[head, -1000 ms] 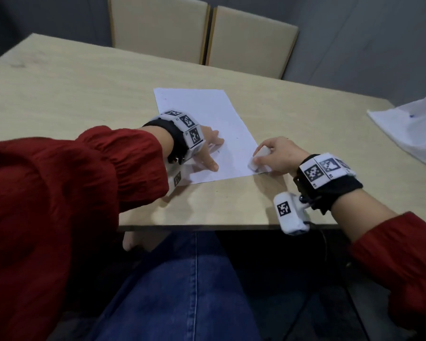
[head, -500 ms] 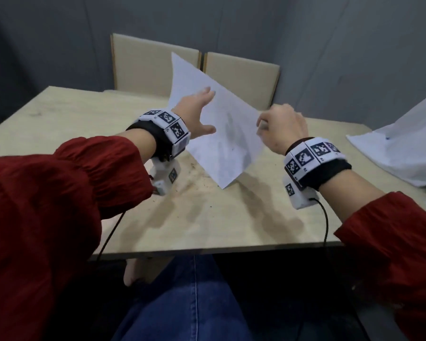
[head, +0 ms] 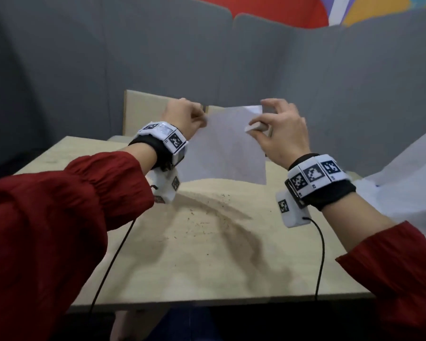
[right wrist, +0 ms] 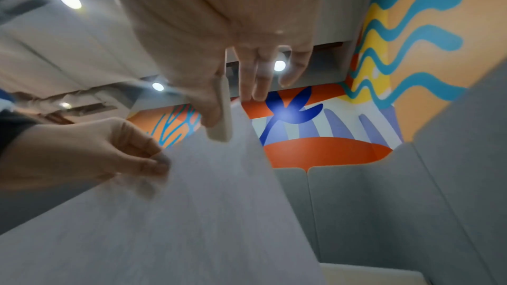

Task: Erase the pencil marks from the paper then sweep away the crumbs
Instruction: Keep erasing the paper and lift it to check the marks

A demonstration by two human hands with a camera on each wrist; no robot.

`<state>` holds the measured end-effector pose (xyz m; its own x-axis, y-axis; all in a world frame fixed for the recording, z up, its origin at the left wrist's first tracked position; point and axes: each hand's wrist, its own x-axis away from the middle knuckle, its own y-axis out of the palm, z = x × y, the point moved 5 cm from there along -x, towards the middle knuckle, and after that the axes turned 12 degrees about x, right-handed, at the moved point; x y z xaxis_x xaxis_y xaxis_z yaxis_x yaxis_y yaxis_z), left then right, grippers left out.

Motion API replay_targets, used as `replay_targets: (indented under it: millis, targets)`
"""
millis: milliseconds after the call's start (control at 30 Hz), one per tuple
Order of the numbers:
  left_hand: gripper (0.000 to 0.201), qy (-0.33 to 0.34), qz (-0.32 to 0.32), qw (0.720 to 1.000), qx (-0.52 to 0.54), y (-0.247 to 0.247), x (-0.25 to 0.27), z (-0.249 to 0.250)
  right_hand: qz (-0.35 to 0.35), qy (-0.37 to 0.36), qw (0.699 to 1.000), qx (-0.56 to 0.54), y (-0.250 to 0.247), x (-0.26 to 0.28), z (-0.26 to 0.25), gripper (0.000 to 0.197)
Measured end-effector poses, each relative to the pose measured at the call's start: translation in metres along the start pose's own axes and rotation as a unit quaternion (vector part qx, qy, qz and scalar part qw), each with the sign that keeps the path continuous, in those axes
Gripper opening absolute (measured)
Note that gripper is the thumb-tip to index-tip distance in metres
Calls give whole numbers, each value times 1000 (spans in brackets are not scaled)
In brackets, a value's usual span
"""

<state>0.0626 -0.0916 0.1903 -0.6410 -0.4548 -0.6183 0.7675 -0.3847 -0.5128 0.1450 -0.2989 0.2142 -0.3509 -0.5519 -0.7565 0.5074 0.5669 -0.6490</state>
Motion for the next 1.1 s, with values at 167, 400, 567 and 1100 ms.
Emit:
replay_targets:
  millis: [167, 400, 567, 1100]
  targets:
    - [15, -97, 115, 969, 194, -19, -7, -21, 104, 130, 969, -181, -2, 12, 31, 18]
    - [12, -145, 146, 921, 330, -26, 8, -46, -6, 299, 860, -414, 30, 26, 50, 19]
    - [18, -184, 131, 871, 437, -16, 18, -55, -153, 316, 788, -506, 49, 38, 30, 10]
    - [20, -213, 129, 837, 488, -33, 32, -41, -140, 268, 825, -478, 42, 51, 29, 5]
